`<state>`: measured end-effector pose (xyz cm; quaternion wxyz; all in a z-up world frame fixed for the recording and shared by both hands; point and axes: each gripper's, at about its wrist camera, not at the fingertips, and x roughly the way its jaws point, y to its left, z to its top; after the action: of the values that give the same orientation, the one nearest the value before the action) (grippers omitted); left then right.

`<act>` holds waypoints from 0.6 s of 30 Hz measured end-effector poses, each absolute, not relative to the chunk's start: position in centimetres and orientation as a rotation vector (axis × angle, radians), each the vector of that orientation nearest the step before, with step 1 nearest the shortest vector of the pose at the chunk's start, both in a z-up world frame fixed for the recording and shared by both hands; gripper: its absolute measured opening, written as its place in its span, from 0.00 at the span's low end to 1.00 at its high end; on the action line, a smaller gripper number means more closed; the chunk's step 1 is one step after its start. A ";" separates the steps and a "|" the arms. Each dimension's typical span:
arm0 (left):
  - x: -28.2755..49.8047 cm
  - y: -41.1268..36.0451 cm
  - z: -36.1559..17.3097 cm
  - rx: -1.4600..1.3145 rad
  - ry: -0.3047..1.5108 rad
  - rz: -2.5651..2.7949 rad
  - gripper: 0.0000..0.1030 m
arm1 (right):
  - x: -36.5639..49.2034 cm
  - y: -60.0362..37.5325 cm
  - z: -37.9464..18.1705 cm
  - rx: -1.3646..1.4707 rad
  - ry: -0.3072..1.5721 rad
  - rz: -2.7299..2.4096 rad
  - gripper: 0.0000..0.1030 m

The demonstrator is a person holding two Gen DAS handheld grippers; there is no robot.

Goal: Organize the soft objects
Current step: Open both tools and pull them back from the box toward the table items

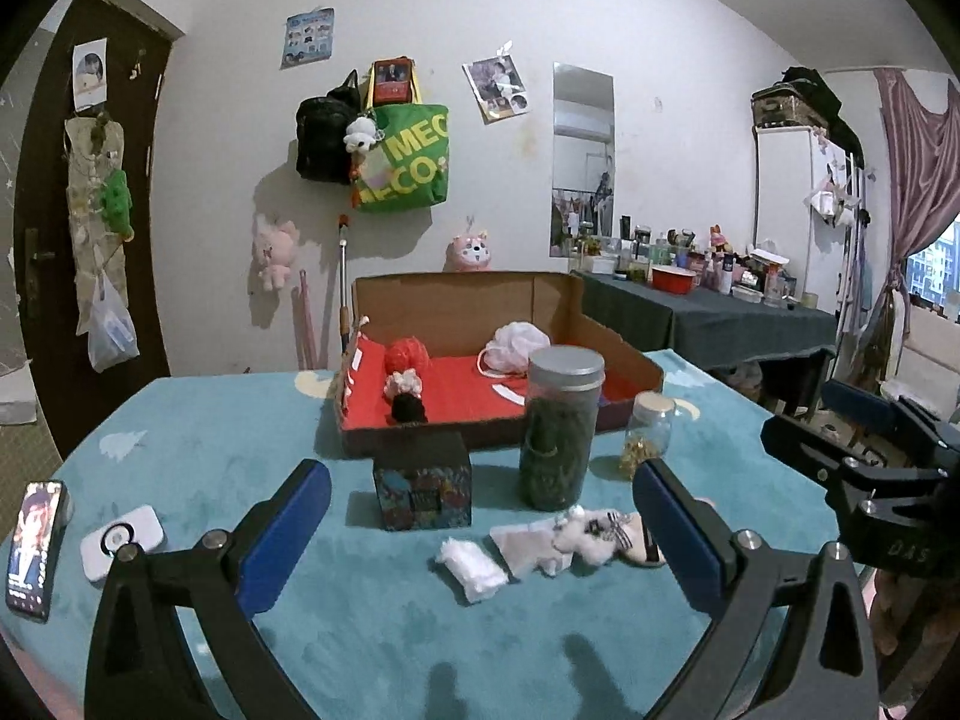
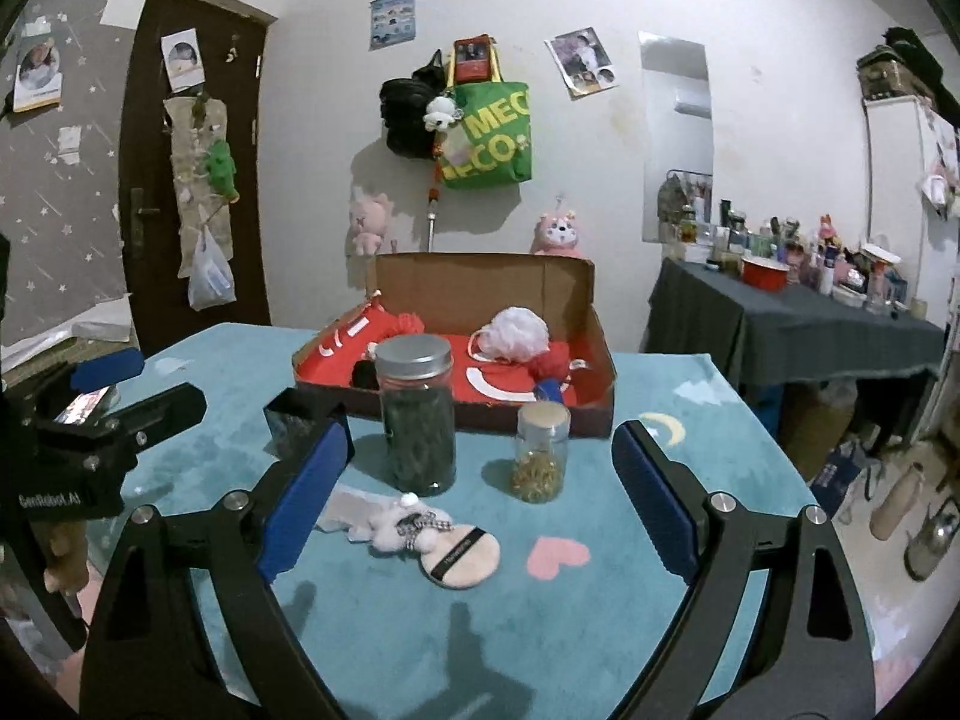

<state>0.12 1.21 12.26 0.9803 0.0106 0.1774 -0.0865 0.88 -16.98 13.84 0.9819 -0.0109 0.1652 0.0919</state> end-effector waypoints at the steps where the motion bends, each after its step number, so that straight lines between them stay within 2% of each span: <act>1: 0.1 1.1 11.9 0.018 0.360 -0.173 1.00 | 0.7 -16.9 13.5 -0.030 0.328 0.173 0.89; 4: -0.2 0.8 10.9 0.018 0.357 -0.159 1.00 | 0.5 -17.0 12.5 -0.021 0.334 0.170 0.94; 18: -0.4 0.0 7.3 0.059 0.372 -0.094 1.00 | -0.2 -17.6 7.9 0.017 0.362 0.119 0.94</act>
<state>-0.35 0.02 7.34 0.9812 0.0291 0.1847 -0.0470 -0.20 -17.57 7.90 0.9818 0.0085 0.1801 0.0590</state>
